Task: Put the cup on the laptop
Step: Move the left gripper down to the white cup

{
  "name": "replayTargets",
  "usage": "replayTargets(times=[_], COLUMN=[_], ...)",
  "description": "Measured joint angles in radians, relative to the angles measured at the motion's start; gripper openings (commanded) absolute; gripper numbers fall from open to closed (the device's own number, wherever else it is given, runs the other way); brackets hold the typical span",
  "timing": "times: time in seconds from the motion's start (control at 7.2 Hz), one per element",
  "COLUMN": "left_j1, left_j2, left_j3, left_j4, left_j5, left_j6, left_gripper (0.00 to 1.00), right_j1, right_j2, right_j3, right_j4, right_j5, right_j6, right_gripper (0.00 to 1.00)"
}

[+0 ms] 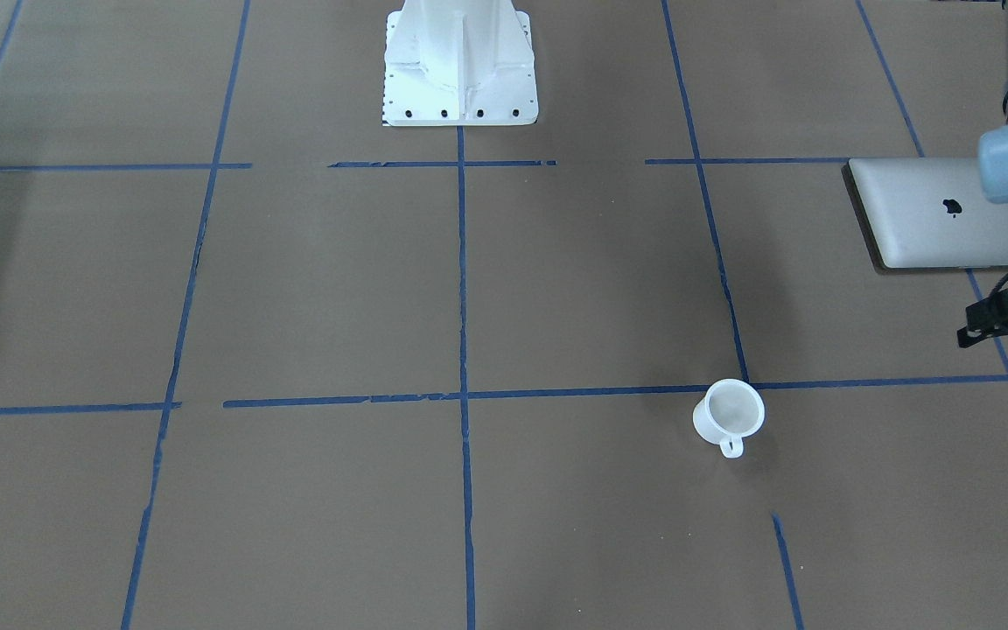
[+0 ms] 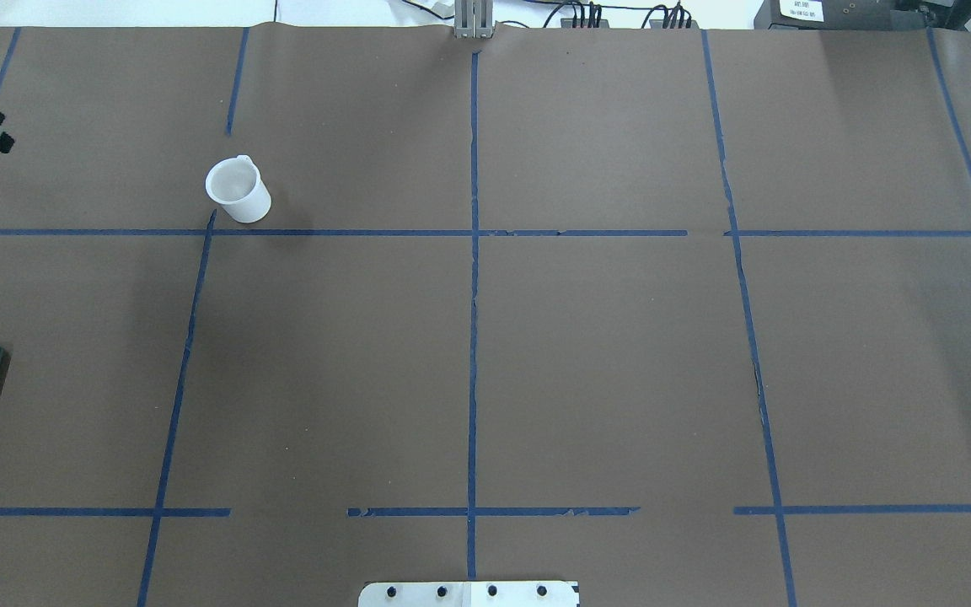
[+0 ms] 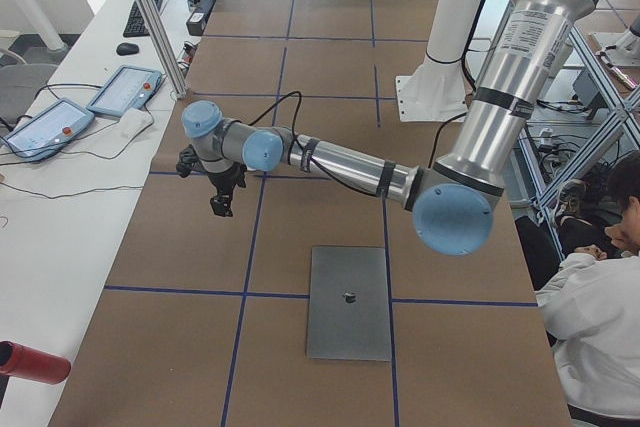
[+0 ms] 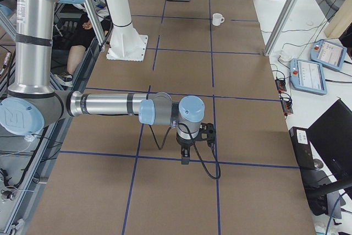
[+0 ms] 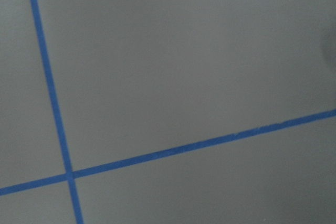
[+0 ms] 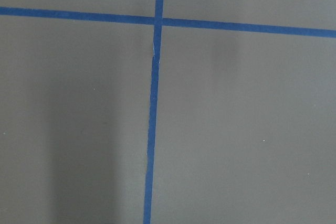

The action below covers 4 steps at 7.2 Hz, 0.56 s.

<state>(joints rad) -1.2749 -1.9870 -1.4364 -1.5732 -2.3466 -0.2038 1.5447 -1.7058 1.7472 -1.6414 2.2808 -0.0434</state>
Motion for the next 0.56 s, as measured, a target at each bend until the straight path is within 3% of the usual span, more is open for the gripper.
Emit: replayTargets(times=[0.28,0.56], left_j1=[0.093,0.179], left_j2=[-0.160,-0.293], left_j3=[0.117,0.245], left_j4=[-0.041,-0.159], left_j5=[0.011,0.015], left_j6=[-0.218,-0.466], left_gripper=[0.99,0.98], right_j1=[0.000,0.000], right_j2=[0.000,0.000], right_j3=[0.000,0.000], right_j4=[0.000,0.000], right_j5=[0.000,0.000], right_j6=[0.000,0.000], right_gripper=[1.00,1.00])
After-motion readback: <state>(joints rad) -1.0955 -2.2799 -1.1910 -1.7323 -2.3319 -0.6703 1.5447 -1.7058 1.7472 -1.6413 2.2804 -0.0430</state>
